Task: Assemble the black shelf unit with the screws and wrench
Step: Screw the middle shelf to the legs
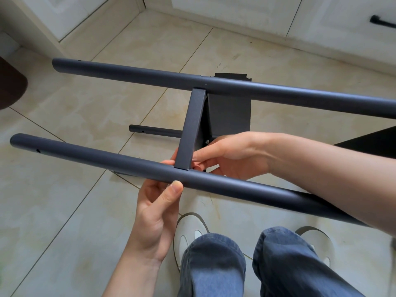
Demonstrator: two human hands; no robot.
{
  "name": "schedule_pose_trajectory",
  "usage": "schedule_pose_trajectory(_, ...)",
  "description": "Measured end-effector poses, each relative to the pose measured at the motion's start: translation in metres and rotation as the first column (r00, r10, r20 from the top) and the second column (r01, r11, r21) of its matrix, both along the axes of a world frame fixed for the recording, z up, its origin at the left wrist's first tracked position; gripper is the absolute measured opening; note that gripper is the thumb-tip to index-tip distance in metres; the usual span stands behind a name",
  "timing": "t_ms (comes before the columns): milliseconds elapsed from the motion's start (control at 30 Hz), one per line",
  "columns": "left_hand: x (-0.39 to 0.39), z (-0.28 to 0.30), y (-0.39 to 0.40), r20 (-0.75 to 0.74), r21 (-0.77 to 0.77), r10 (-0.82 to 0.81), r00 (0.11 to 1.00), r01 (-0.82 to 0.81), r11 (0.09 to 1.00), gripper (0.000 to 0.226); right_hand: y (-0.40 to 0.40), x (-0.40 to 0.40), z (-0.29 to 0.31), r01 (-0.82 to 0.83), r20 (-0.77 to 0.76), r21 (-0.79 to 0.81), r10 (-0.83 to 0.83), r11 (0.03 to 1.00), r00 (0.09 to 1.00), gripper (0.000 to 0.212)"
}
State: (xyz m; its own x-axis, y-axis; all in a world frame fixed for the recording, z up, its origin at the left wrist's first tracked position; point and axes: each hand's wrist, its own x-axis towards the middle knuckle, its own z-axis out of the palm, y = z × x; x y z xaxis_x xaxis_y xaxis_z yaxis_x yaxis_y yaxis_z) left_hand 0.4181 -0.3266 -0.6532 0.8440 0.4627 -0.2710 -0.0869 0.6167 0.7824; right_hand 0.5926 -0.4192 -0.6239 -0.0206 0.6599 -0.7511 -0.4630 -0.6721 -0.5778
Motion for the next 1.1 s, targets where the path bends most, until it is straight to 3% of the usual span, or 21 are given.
schedule_pose_trajectory(333,0.0002,0.0005,0.0005,0.008,0.009,-0.010,1.000,0.010,1.000,0.047,0.0048,-0.0016,-0.0051,0.022,-0.009,0.025,-0.022,0.999,1.000,0.036)
schedule_pose_trajectory(600,-0.0002,-0.0019,0.0007,-0.023,0.004,0.010,1.000,-0.010,1.000,0.054,0.0001,0.0000,-0.0019,0.014,-0.008,0.000,-0.014,1.000,1.000,0.020)
schedule_pose_trajectory(733,0.0008,0.0008,0.0006,0.016,0.008,-0.023,1.000,0.023,1.000,0.048,0.0062,-0.0036,-0.0043,0.018,0.030,0.006,-0.018,1.000,0.999,0.045)
schedule_pose_trajectory(967,-0.0008,-0.0029,0.0017,-0.025,0.007,-0.006,1.000,0.006,1.000,0.054,-0.0018,0.0039,0.0013,-0.019,-0.005,-0.021,0.019,1.000,1.000,0.021)
schedule_pose_trajectory(1100,0.0000,-0.0016,0.0010,-0.015,-0.015,-0.004,1.000,0.004,1.000,0.055,0.0040,-0.0020,-0.0034,-0.008,0.029,-0.031,0.008,0.999,1.000,0.025)
